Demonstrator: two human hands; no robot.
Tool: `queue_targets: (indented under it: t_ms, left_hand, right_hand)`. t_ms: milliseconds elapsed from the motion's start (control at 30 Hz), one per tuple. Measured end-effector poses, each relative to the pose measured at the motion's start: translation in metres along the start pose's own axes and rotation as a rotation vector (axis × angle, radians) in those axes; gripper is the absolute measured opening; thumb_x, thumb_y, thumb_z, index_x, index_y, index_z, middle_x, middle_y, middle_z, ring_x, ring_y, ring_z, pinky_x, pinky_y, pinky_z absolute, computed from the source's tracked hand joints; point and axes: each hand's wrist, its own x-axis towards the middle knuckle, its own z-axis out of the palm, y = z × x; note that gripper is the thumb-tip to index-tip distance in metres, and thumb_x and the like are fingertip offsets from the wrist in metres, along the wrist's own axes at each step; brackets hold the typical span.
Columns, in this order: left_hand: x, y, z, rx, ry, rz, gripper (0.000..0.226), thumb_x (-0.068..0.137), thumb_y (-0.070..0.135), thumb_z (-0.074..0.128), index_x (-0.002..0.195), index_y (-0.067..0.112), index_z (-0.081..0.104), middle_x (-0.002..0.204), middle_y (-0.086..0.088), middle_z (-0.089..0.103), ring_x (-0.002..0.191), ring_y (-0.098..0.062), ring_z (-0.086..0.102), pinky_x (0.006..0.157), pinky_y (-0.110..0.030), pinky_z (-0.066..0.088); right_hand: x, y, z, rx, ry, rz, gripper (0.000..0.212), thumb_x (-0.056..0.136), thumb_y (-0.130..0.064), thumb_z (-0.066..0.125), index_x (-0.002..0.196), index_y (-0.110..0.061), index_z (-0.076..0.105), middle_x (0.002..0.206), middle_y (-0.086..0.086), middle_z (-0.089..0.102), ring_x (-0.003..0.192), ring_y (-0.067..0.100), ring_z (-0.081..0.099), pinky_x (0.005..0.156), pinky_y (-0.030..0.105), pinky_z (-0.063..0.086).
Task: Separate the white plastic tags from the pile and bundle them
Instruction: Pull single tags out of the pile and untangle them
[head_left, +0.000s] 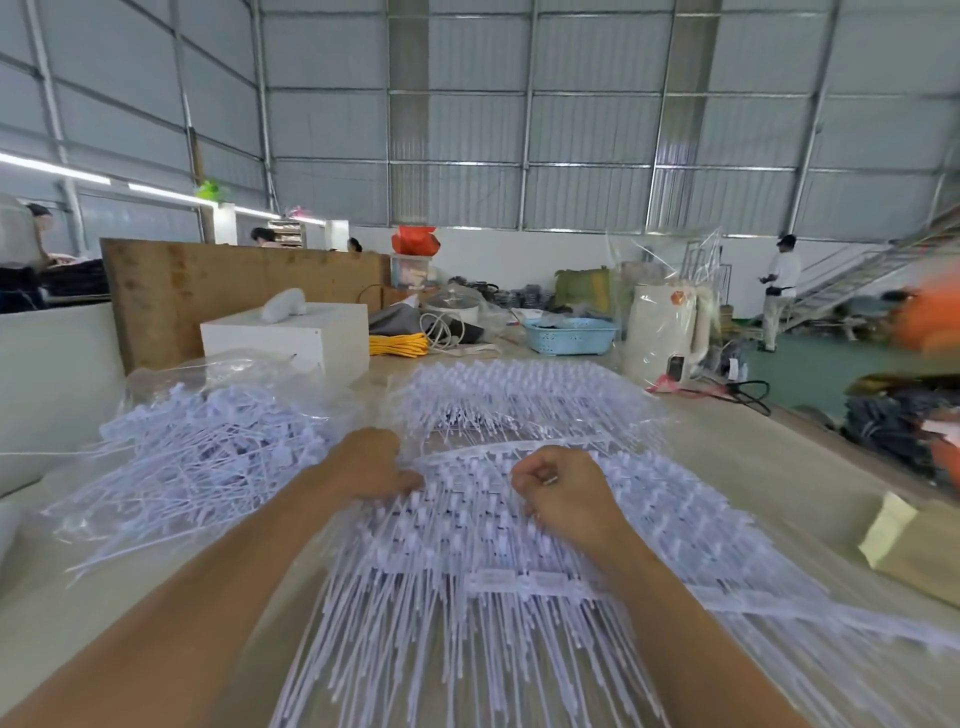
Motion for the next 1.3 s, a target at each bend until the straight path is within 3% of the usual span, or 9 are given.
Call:
queue_targets:
  t_ms: [133,300,433,700,933,1000,1100,1200,1300]
  left_hand:
    - [0.002,-0.004,-0.01,-0.227,0.056,0.022,0.043,0.068,0.044,0.081,0.09,0.015,0.059,0.09,0.0,0.054,0.084,-0.016,0.054,0.073,-0.03,0.045]
    - [-0.001,-0.006,-0.024,-0.284,-0.015,0.053,0.024,0.078,0.026,0.077,0.08,0.01,0.06,0.074,-0.004,0.052,0.062,-0.015,0.048,0.054,-0.023,0.037]
    - [0.0,0.001,-0.036,-0.507,0.236,0.036,0.023,0.084,0.025,0.071,0.077,0.011,0.055,0.074,-0.006,0.057,0.063,-0.019,0.057,0.063,-0.031,0.047]
    - [-0.03,0.059,-0.088,-0.773,0.639,0.269,0.019,0.079,0.031,0.074,0.077,0.02,0.059,0.074,0.002,0.066,0.039,0.002,0.053,0.043,-0.012,0.044]
    - [-0.069,0.09,-0.136,-0.806,0.896,0.387,0.024,0.079,0.034,0.074,0.072,0.033,0.05,0.073,0.015,0.056,0.058,-0.001,0.058,0.047,-0.021,0.051]
    - [-0.077,0.089,-0.151,-0.855,0.941,0.4,0.025,0.079,0.035,0.074,0.073,0.033,0.05,0.074,0.011,0.056,0.06,-0.008,0.061,0.052,-0.029,0.054]
    - [-0.091,0.089,-0.17,-0.895,1.001,0.461,0.023,0.081,0.03,0.073,0.076,0.029,0.051,0.077,-0.006,0.064,0.046,0.001,0.053,0.041,-0.018,0.044]
    - [-0.107,0.094,-0.18,-0.842,0.98,0.526,0.022,0.083,0.03,0.071,0.076,0.029,0.05,0.078,-0.015,0.067,0.041,-0.002,0.051,0.038,-0.014,0.039]
    - [-0.121,0.104,-0.185,-0.806,0.891,0.6,0.018,0.085,0.027,0.069,0.076,0.023,0.054,0.072,-0.004,0.067,0.041,0.0,0.053,0.039,-0.011,0.037]
  right_hand:
    - [0.001,-0.001,-0.01,-0.008,0.109,-0.052,0.018,0.088,0.002,0.056,0.079,-0.009,0.067,0.071,-0.012,0.057,0.067,0.011,0.058,0.055,0.011,0.044]
    - [0.006,0.003,-0.02,-0.019,0.179,-0.019,0.019,0.088,0.001,0.056,0.075,-0.008,0.067,0.067,-0.007,0.059,0.066,0.016,0.058,0.061,0.021,0.046]
    - [0.01,0.011,-0.023,-0.015,0.225,0.052,0.021,0.086,0.003,0.055,0.068,-0.004,0.064,0.064,-0.003,0.06,0.058,0.014,0.055,0.06,0.027,0.049]
    - [0.015,0.009,-0.049,0.195,0.652,0.006,0.022,0.086,0.004,0.051,0.095,-0.012,0.062,0.079,0.0,0.06,0.073,0.022,0.057,0.066,0.031,0.043]
    - [0.014,0.021,-0.063,0.069,0.522,0.192,0.023,0.09,-0.02,0.06,0.068,-0.016,0.055,0.058,0.001,0.05,0.06,0.024,0.047,0.061,0.034,0.042]
    - [0.011,0.018,-0.061,0.04,0.501,0.189,0.029,0.091,-0.026,0.061,0.075,-0.002,0.062,0.061,0.01,0.055,0.062,0.029,0.05,0.07,0.043,0.048]
    - [0.009,0.014,-0.06,0.031,0.578,0.113,0.037,0.092,-0.025,0.059,0.086,0.011,0.063,0.081,0.025,0.065,0.074,0.038,0.06,0.072,0.043,0.05]
    - [0.009,0.011,-0.064,0.088,0.609,0.095,0.021,0.093,-0.02,0.058,0.085,-0.002,0.064,0.075,0.007,0.064,0.064,0.016,0.055,0.063,0.03,0.041]
    - [0.011,0.008,-0.066,0.106,0.596,0.063,0.004,0.091,-0.01,0.058,0.088,-0.013,0.06,0.067,-0.004,0.05,0.056,0.007,0.043,0.061,0.024,0.035]
